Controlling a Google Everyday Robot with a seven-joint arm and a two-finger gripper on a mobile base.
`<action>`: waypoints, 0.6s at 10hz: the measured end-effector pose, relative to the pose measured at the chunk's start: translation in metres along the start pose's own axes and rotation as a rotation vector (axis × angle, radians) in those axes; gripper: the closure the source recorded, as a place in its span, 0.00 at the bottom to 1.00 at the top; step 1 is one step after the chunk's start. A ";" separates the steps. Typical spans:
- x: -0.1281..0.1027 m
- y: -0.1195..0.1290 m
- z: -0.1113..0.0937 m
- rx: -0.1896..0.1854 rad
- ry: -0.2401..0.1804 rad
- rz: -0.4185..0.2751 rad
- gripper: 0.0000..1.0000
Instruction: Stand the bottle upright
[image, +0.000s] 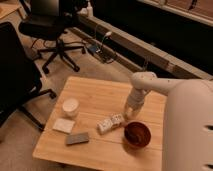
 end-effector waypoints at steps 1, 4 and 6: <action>0.001 -0.001 0.000 0.001 0.006 -0.002 0.50; 0.005 -0.002 0.002 0.005 0.026 -0.004 0.50; 0.007 -0.003 0.004 0.008 0.036 0.001 0.50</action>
